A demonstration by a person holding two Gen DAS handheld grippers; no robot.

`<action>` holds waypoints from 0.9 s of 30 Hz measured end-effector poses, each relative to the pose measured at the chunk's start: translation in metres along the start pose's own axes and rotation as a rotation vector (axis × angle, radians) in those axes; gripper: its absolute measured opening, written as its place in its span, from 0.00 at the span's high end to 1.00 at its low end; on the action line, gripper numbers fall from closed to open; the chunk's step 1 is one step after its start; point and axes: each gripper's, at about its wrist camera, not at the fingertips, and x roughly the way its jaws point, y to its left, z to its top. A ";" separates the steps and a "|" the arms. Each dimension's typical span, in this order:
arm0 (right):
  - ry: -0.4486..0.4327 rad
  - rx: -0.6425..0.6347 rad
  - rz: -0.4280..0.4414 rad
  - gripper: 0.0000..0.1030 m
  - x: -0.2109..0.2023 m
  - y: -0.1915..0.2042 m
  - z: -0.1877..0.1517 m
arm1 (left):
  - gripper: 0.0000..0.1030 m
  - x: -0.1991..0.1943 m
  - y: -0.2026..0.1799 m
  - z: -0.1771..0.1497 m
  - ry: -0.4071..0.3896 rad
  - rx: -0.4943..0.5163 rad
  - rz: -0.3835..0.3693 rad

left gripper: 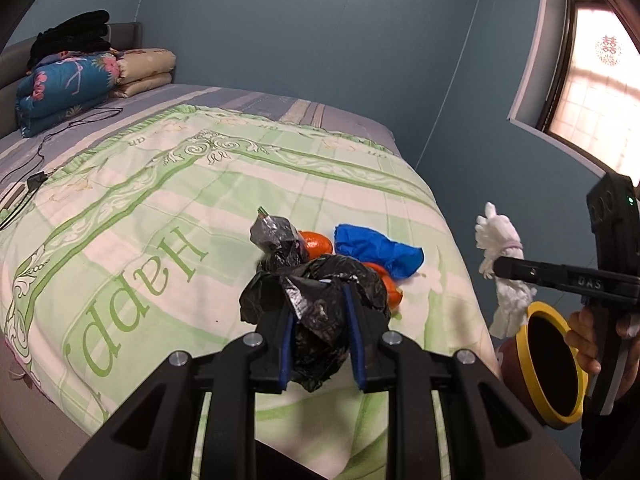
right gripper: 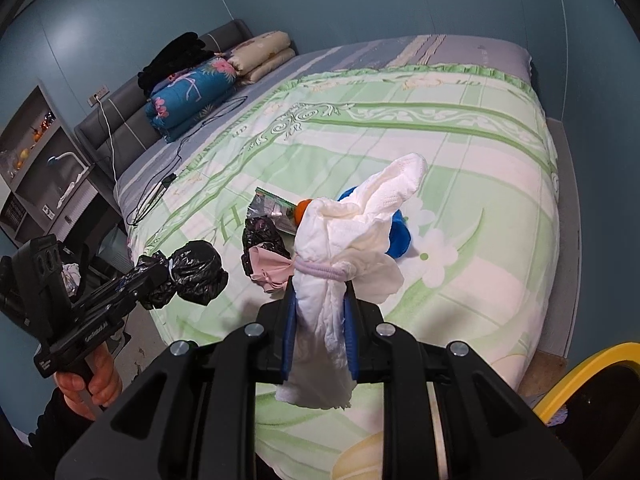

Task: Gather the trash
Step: 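Lift the black bag with the left gripper while the right gripper lifts the white tissue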

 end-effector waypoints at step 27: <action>-0.141 0.030 -0.061 0.81 -0.094 -0.041 -0.021 | 0.80 -0.023 -0.081 0.015 -0.057 0.056 -0.055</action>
